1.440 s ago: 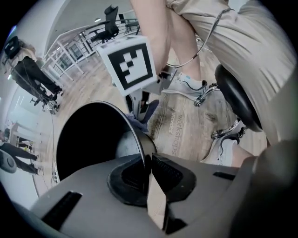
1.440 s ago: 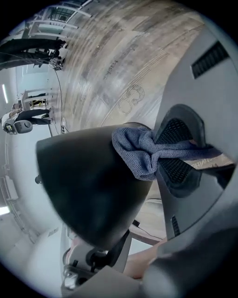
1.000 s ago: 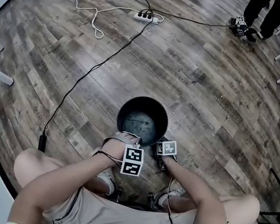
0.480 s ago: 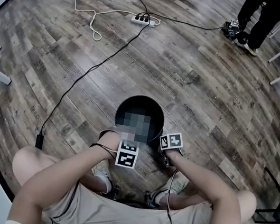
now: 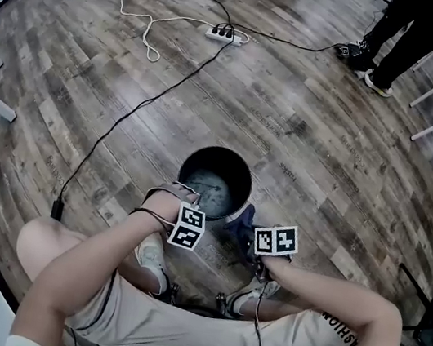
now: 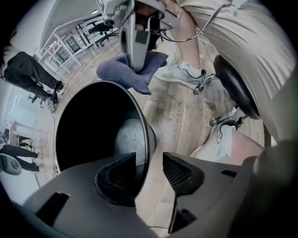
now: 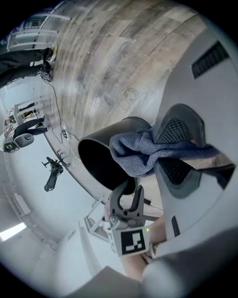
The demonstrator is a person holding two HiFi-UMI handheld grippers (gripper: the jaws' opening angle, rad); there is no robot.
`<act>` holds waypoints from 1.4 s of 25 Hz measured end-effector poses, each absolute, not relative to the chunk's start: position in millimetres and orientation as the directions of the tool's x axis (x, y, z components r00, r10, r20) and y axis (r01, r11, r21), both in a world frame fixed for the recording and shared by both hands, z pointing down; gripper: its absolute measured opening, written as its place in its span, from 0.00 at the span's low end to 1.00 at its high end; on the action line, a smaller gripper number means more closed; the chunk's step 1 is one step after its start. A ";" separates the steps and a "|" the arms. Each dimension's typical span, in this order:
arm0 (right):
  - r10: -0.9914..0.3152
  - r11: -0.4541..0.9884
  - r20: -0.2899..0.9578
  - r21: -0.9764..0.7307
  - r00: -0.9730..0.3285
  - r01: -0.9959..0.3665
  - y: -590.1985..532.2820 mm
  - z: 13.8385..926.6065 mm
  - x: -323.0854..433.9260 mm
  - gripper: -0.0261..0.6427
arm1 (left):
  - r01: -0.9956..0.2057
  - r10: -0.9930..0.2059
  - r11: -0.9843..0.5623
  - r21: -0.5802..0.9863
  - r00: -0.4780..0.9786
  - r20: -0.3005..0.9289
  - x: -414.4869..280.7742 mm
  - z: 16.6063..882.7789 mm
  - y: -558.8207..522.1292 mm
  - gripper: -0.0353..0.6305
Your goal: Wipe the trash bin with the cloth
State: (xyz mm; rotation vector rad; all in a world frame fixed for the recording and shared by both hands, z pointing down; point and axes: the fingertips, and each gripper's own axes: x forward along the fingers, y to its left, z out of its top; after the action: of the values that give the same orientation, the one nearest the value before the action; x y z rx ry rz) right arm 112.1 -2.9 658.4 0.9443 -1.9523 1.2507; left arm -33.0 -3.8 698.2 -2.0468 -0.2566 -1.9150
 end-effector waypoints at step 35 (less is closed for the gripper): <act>-0.218 0.189 0.859 -0.428 -0.463 -0.884 -35.3 862.7 107.6 0.14 | 0.231 -0.117 -0.958 -0.168 0.219 0.969 18.8 690.2 6.5 0.11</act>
State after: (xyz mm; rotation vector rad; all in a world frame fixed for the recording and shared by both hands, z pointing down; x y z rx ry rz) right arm 107.6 -35.3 862.7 1.0343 -1.8141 1.3006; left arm 18.8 6.5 690.2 -2.2203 -0.1070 -1.8022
